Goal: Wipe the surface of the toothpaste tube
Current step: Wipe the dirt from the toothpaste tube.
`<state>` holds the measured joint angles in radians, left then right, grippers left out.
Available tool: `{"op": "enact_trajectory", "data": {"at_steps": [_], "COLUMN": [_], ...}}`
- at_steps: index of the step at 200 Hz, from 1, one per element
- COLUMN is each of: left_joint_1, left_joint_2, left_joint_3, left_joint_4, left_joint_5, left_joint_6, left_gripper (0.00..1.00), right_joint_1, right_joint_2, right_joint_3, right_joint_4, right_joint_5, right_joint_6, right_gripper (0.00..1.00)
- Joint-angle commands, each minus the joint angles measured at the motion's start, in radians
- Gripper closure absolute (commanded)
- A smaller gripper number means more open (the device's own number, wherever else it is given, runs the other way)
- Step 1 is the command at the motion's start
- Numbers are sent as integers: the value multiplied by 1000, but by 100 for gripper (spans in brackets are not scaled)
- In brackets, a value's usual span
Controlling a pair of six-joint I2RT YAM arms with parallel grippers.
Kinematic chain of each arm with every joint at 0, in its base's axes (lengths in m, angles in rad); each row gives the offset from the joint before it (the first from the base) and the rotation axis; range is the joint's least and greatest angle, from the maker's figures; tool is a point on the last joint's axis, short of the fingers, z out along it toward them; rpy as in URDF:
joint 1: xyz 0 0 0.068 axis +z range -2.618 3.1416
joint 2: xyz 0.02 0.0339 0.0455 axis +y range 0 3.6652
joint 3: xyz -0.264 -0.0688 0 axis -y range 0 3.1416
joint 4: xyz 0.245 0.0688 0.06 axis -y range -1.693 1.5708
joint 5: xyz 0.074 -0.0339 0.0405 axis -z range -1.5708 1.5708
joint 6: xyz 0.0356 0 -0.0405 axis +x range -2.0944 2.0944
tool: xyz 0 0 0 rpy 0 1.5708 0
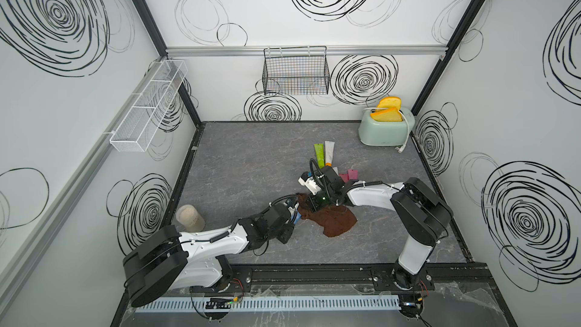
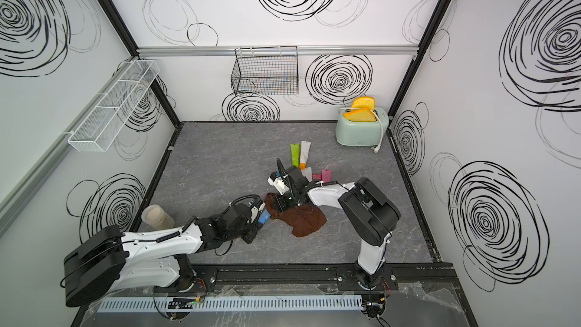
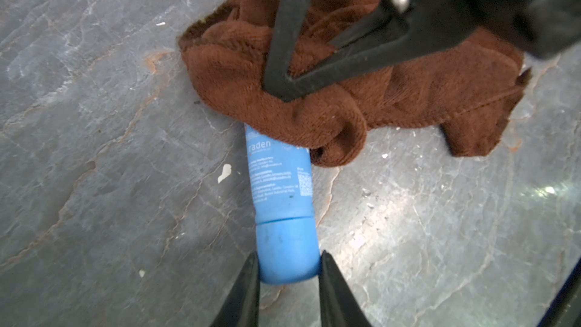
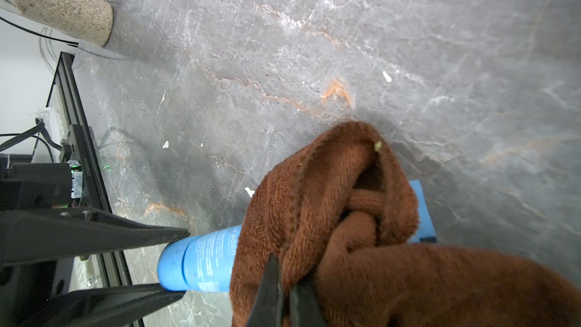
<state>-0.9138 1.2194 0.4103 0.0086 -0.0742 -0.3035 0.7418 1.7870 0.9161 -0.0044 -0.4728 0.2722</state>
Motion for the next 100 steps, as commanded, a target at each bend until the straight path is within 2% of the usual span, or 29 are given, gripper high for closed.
{"op": "enact_trajectory", "data": {"at_steps": [1,36,59,100], "left_joint_1": [-3,-5,-5,-5], "left_joint_2": [-1,4,5,3], "left_joint_3": [22,24,24,25], "left_joint_4": [81,81,81,81], "left_joint_5": [13,17,17,11], "left_joint_6": [10,12,12,10], "left_gripper": [100,100,100,100], "right_joint_1": [-45,-64,-61,21], "right_joint_2": [48,54,48,-10], "right_joint_3": [-33,-18,-19,-49], "right_joint_4": [-20,-32,-34,22], "right_joint_5": [132,222,225,4], "right_joint_6": [-18,-16,-14,23], "right_gripper": [100,100,100,100]}}
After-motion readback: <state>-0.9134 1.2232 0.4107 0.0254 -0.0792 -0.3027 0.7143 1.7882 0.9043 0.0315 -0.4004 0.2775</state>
